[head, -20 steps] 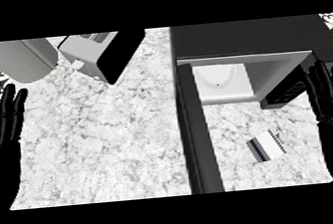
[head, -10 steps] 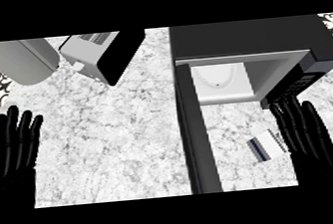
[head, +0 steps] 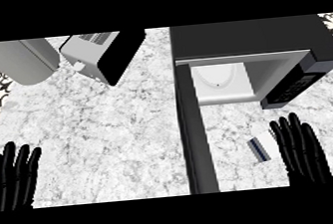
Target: Pick up the milk, place it into the microwave and close the microwave
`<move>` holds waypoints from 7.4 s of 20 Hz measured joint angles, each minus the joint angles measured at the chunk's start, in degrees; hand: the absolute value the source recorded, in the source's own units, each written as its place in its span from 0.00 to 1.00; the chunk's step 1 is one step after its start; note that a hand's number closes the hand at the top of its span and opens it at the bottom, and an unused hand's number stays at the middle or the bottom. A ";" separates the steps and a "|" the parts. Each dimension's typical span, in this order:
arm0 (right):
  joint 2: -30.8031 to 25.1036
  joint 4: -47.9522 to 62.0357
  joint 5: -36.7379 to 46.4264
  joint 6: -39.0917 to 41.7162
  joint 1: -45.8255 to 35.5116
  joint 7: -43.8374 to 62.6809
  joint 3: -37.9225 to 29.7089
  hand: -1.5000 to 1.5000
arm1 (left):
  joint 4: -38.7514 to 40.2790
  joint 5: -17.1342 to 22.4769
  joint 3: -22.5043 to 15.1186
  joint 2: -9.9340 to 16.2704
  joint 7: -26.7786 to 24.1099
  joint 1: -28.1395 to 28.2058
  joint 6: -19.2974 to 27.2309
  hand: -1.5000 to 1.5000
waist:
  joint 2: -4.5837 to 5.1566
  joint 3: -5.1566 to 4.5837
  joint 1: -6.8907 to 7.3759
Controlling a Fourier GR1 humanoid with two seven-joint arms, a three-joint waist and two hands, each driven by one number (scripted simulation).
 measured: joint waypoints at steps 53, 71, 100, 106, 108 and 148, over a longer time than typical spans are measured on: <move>-8.25 64.36 -2.60 -3.16 -19.28 -34.29 -27.78 0.00 | -1.27 1.13 -4.70 3.45 -18.32 21.08 -2.91 0.00 | 0.13 0.04 0.36; -10.63 96.22 -2.93 4.53 -33.10 -47.67 -31.96 0.00 | 0.01 0.76 -4.96 3.44 -17.81 19.51 -1.94 0.00 | 0.03 -0.67 0.31; -10.38 90.47 -10.46 20.26 -36.84 -41.79 -29.50 1.00 | 1.15 4.59 -0.74 4.99 -20.29 21.01 -4.25 0.00 | 0.04 0.03 0.22; -10.30 77.47 -11.03 22.05 -31.49 -36.50 -25.10 1.00 | 1.09 5.41 0.06 4.98 -21.24 22.54 -5.05 0.00 | -0.18 -0.06 -0.27; -9.48 71.52 -11.15 21.81 -28.84 -34.26 -23.38 1.00 | 1.07 6.29 1.26 5.46 -22.08 23.01 -5.81 0.00 | -0.21 -0.08 -0.37; 0.02 59.54 -5.70 -11.55 -42.87 -8.76 -18.82 1.00 | 5.87 16.07 14.98 7.21 -21.06 20.60 -14.99 0.00 | 0.34 0.05 0.81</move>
